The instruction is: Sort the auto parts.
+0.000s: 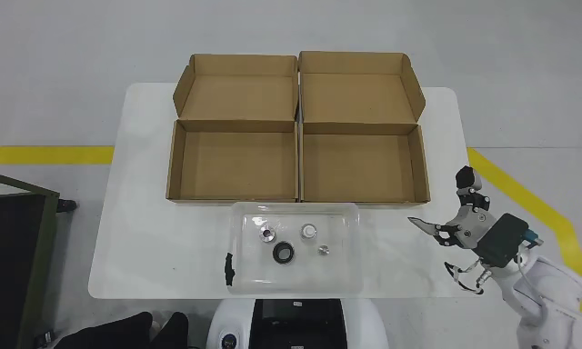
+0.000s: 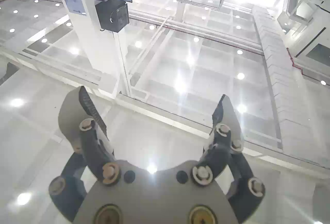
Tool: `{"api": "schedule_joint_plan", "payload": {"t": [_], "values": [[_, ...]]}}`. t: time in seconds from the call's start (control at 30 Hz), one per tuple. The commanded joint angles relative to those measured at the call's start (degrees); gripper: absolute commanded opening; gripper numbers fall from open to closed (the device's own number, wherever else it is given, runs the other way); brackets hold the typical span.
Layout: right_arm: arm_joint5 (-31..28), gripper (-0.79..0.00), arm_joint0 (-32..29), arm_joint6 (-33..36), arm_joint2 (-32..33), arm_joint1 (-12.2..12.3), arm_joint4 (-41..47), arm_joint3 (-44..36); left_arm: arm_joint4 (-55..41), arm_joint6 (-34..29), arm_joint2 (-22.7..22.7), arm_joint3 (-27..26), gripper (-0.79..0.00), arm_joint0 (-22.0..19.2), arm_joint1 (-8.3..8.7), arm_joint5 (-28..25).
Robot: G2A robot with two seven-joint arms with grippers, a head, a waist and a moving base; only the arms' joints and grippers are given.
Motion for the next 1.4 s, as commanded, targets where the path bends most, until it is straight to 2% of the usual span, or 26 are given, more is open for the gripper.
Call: {"api": "schedule_joint_plan", "payload": {"t": [0.0, 0.7, 0.87, 1.07, 1.37], "values": [[0.0, 0.000, 0.0, 0.0, 0.0, 0.0, 0.0, 0.0, 0.0, 0.0, 0.0, 0.0, 0.000, 0.0, 0.00, 0.0], [0.0, 0.000, 0.0, 0.0, 0.0, 0.0, 0.0, 0.0, 0.0, 0.0, 0.0, 0.0, -0.001, 0.0, 0.00, 0.0], [-0.4, 0.000, 0.7, 2.3, -1.3, 0.2, 0.6, -0.5, 0.0, 0.0, 0.0, 0.0, 0.000, 0.0, 0.00, 0.0], [-4.7, 0.000, 3.0, 5.4, -4.8, 0.6, 0.3, -1.2, 0.0, 0.0, 0.0, 0.0, 0.000, 0.0, 0.00, 0.0], [-10.3, 0.000, 8.5, 11.7, -14.1, 1.2, -2.8, -3.0, 0.0, 0.0, 0.0, 0.0, 0.000, 0.0, 0.00, 0.0]]}}
